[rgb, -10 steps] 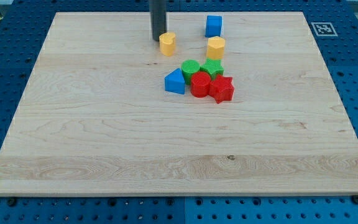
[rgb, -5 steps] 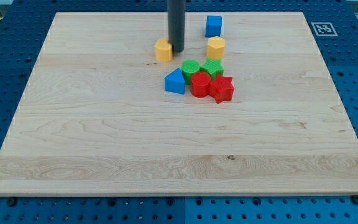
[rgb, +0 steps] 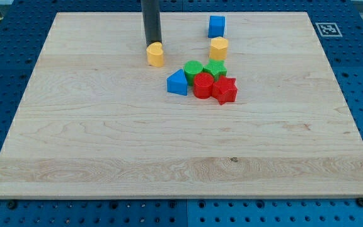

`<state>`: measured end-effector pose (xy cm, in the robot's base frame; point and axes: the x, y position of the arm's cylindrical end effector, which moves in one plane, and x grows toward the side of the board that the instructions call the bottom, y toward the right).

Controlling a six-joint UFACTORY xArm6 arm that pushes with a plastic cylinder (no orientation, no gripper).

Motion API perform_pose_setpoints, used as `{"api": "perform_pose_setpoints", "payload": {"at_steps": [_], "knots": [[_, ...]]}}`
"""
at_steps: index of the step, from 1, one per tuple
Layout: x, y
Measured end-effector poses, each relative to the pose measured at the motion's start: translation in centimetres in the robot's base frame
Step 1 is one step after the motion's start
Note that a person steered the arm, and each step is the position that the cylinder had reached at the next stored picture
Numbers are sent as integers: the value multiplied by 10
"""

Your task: Move the yellow heart into the blue triangle

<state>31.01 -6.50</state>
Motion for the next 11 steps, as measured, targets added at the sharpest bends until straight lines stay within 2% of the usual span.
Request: {"api": "perform_pose_setpoints", "payload": {"at_steps": [2, 3, 4, 5, 8, 10, 11], "knots": [[56, 1], [48, -7], [40, -42], [60, -52], [66, 31], [72, -6], [79, 4]]}}
